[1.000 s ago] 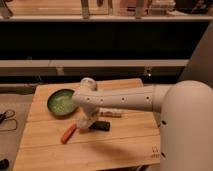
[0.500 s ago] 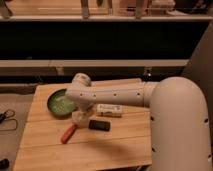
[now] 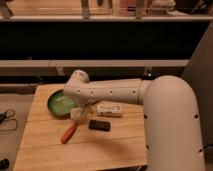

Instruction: Place the white sponge in the ceramic bowl

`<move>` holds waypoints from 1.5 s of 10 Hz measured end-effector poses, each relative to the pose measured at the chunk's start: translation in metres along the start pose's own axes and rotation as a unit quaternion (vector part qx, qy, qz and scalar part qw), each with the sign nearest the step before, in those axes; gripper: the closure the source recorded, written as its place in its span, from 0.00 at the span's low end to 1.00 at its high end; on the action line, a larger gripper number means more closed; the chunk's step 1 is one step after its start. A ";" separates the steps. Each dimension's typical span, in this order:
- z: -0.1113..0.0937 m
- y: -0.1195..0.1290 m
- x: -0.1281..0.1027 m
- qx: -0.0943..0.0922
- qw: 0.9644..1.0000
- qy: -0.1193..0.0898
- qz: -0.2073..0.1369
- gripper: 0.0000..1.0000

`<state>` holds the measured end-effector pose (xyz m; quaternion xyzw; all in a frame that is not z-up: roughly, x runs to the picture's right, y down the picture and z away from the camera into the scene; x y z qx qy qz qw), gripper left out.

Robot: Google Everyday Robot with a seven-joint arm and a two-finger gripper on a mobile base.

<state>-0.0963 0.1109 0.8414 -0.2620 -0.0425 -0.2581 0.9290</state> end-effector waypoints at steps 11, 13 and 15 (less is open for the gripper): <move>0.000 -0.039 -0.006 0.018 1.000 0.003 -0.016 1.00; 0.000 -0.046 -0.007 0.022 1.000 0.003 -0.021 1.00; 0.001 -0.052 -0.011 0.025 0.999 0.003 -0.027 1.00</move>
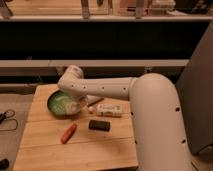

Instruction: Place the white sponge in the ceramic bowl

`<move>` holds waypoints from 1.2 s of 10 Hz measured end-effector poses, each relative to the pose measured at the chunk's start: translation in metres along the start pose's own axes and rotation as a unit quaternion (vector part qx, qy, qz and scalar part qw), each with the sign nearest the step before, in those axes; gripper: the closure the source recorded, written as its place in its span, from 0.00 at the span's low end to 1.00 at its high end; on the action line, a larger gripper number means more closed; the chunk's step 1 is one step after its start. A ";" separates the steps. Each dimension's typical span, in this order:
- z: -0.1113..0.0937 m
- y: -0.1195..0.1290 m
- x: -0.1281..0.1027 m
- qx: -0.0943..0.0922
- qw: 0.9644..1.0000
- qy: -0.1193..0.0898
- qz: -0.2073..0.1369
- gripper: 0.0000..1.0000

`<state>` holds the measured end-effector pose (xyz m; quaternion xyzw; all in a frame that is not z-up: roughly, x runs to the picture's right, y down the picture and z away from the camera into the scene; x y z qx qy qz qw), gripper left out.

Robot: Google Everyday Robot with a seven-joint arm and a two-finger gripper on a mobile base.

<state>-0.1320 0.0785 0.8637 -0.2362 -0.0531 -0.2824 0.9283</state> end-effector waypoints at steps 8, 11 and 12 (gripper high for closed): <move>0.001 -0.014 -0.006 0.012 1.000 0.002 -0.018 1.00; 0.001 -0.021 -0.010 0.017 0.999 0.003 -0.027 1.00; 0.001 -0.022 -0.011 0.018 0.999 0.003 -0.028 1.00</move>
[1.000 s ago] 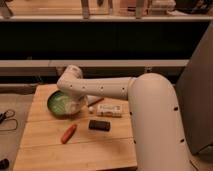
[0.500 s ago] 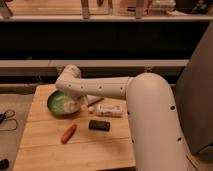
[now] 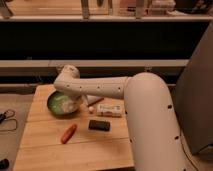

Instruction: Place the white sponge in the ceramic bowl

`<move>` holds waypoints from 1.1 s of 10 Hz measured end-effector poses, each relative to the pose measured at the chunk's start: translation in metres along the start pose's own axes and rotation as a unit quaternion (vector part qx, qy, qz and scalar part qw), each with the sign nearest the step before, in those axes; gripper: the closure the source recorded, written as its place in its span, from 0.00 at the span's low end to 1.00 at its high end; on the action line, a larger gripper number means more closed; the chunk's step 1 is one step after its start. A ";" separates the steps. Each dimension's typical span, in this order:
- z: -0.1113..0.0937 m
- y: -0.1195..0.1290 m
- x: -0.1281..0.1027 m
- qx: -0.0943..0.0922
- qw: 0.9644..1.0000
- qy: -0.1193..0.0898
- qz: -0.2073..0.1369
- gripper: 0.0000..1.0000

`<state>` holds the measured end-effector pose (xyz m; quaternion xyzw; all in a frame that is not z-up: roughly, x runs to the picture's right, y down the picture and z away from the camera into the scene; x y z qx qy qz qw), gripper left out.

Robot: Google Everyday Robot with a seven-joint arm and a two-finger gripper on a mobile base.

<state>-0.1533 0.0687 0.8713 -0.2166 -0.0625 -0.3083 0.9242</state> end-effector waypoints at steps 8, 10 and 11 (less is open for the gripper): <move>0.000 -0.012 -0.011 0.012 1.000 0.003 -0.025 0.89; 0.000 -0.014 -0.012 0.013 0.999 0.004 -0.029 0.83; 0.000 -0.016 -0.014 0.014 0.999 0.005 -0.032 0.73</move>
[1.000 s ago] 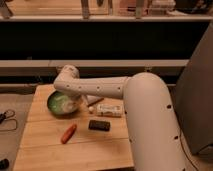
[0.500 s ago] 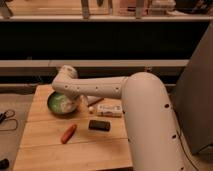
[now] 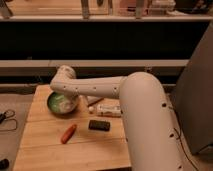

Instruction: Place the white sponge in the ceramic bowl

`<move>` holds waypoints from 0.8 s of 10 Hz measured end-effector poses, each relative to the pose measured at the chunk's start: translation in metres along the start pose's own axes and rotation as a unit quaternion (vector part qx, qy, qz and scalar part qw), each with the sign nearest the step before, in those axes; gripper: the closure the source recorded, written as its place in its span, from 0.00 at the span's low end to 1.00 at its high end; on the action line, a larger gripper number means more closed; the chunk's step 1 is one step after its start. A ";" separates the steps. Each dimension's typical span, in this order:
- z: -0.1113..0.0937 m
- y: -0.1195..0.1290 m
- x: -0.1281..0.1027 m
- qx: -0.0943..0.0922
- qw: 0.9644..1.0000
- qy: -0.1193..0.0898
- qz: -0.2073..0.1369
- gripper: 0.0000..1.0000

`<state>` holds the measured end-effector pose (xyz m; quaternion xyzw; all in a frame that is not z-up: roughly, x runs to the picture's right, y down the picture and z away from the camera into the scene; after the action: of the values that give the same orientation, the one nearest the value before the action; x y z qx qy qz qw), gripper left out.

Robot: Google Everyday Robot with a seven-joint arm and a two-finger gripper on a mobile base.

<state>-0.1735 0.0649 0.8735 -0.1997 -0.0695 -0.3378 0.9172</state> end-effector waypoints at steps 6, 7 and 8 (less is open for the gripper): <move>0.000 -0.006 -0.005 0.008 1.000 0.003 -0.015 0.59; 0.000 -0.008 -0.006 0.010 1.000 0.003 -0.017 0.62; 0.001 -0.009 -0.007 0.012 1.000 0.003 -0.020 0.62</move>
<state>-0.1846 0.0632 0.8749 -0.1865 -0.0746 -0.3561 0.9126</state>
